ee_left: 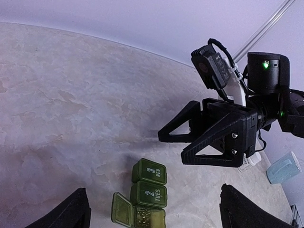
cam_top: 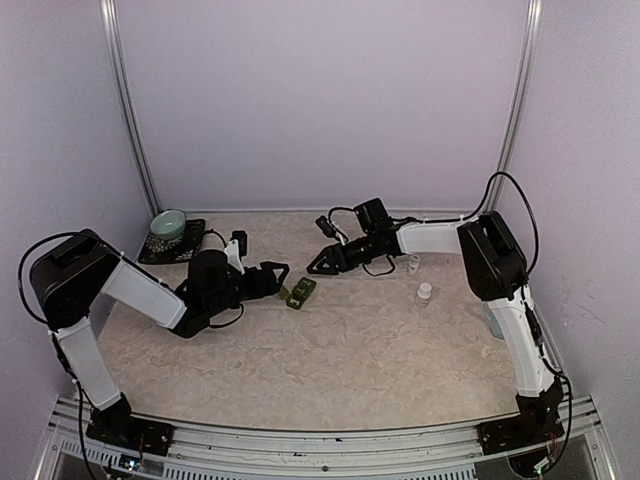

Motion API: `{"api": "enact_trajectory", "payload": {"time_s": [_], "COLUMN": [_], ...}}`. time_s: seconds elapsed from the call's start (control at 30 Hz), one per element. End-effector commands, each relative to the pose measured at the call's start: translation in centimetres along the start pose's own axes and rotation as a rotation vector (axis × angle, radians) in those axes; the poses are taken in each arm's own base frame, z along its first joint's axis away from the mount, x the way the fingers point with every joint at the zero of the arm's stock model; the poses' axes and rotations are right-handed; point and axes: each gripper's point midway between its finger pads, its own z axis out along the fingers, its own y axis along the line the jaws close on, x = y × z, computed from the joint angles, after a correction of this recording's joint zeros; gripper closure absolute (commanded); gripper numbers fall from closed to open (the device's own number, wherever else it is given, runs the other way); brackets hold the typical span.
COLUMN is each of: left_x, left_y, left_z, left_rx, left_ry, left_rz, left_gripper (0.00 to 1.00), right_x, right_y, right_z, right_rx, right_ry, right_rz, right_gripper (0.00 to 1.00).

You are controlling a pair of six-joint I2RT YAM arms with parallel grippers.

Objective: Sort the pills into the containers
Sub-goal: Move the pill container to the center of the board.

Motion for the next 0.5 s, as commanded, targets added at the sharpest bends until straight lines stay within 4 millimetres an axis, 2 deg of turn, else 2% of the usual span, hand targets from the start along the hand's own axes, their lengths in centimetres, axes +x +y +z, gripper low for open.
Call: {"api": "enact_trajectory", "payload": {"time_s": [0.0,0.27,0.47], "left_x": [0.0,0.4,0.2], "left_y": [-0.6,-0.6,-0.6], "left_z": [0.2,-0.5,-1.4], "left_rx": [0.055,0.07,0.07], "left_ry": [-0.005,-0.008,-0.025], "left_rz": [-0.022,-0.044,-0.061], "left_gripper": [0.1,0.12,0.13], "right_x": [1.4,1.5,1.0], "right_y": [0.1,1.2,0.8], "right_z": [1.4,1.7,2.8], "right_rx": [-0.038,-0.151,-0.198], "right_ry": [0.047,0.058,0.061], "right_rz": [-0.013,-0.085,-0.09], "right_gripper": [0.33,0.26,0.24]}}
